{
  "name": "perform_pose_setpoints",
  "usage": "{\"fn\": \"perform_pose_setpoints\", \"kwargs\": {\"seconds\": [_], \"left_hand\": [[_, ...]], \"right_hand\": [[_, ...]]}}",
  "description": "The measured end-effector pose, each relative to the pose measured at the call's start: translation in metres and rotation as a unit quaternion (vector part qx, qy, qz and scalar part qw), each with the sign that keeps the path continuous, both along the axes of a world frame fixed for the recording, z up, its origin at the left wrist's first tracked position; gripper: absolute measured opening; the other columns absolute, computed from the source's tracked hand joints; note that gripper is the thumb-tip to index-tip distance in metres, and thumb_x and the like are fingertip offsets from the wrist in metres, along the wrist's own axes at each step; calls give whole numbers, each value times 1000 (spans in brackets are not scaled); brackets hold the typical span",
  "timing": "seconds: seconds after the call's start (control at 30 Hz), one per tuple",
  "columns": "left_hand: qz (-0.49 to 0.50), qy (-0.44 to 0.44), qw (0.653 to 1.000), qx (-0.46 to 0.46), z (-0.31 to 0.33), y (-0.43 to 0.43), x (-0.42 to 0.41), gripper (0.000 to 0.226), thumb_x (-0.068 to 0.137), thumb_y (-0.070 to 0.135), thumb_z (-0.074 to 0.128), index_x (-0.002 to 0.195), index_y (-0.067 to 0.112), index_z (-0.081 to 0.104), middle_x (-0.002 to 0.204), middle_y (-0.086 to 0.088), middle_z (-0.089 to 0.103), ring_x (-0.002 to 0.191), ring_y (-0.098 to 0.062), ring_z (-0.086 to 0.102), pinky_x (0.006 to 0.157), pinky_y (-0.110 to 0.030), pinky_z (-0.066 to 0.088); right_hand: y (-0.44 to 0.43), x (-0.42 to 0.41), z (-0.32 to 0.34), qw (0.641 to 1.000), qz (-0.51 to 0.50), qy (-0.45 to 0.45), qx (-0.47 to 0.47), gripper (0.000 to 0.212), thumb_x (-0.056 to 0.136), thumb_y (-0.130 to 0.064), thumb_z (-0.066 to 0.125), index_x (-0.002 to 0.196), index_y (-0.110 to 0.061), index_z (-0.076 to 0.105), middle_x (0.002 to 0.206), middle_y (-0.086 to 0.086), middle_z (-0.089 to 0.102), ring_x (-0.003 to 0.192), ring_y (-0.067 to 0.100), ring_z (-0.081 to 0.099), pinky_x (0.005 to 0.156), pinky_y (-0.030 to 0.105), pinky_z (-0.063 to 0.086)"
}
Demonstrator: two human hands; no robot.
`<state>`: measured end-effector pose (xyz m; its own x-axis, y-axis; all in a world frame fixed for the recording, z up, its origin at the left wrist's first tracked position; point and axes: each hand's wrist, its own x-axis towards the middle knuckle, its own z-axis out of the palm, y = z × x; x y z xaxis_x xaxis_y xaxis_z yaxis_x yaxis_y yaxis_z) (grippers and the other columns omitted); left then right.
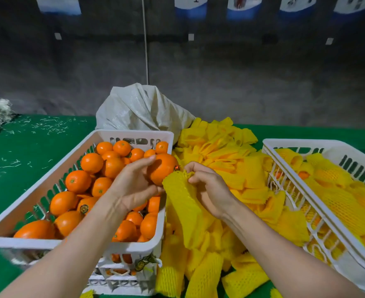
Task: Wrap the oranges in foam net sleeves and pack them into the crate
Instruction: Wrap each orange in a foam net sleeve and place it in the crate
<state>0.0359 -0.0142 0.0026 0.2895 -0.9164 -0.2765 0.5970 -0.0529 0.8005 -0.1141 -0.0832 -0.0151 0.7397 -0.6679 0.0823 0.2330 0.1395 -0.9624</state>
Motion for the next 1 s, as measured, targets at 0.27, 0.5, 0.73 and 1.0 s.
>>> {"fn": "perform_pose_setpoints", "kwargs": {"seconds": [0.27, 0.5, 0.73, 1.0], "left_hand": [[-12, -5, 1000, -14, -5, -7, -62, 50, 71, 24, 60, 116, 3, 58, 90, -19, 64, 80, -30, 61, 75, -41, 49], [-3, 2, 1000, -25, -18, -16, -98, 42, 87, 28, 61, 122, 7, 54, 93, -15, 70, 83, -25, 68, 71, -37, 56], [-24, -123, 990, -72, -29, -11, -117, 88, 52, 24, 91, 130, 15, 51, 115, -16, 67, 98, -29, 68, 83, -40, 56], [139, -9, 989, -53, -40, -28, -147, 59, 97, 35, 43, 140, -4, 37, 136, -32, 43, 129, -43, 41, 107, -50, 34]], "right_hand": [[-3, -48, 4, 995, -3, 31, -91, 28, 79, 13, 47, 72, -13, 54, 63, -6, 53, 60, 7, 46, 57, 18, 37], [-11, -72, -3, 966, -187, 43, -173, 36, 83, 16, 48, 67, -16, 52, 50, -3, 46, 43, 7, 34, 47, 26, 23], [-10, -92, -6, 951, -218, 30, -217, 34, 86, 10, 52, 72, -20, 52, 62, 3, 47, 51, 12, 37, 48, 27, 27], [-4, -89, -24, 946, -209, 45, -243, 24, 90, -2, 52, 81, -24, 51, 68, -9, 47, 56, 2, 40, 53, 18, 33]]}}
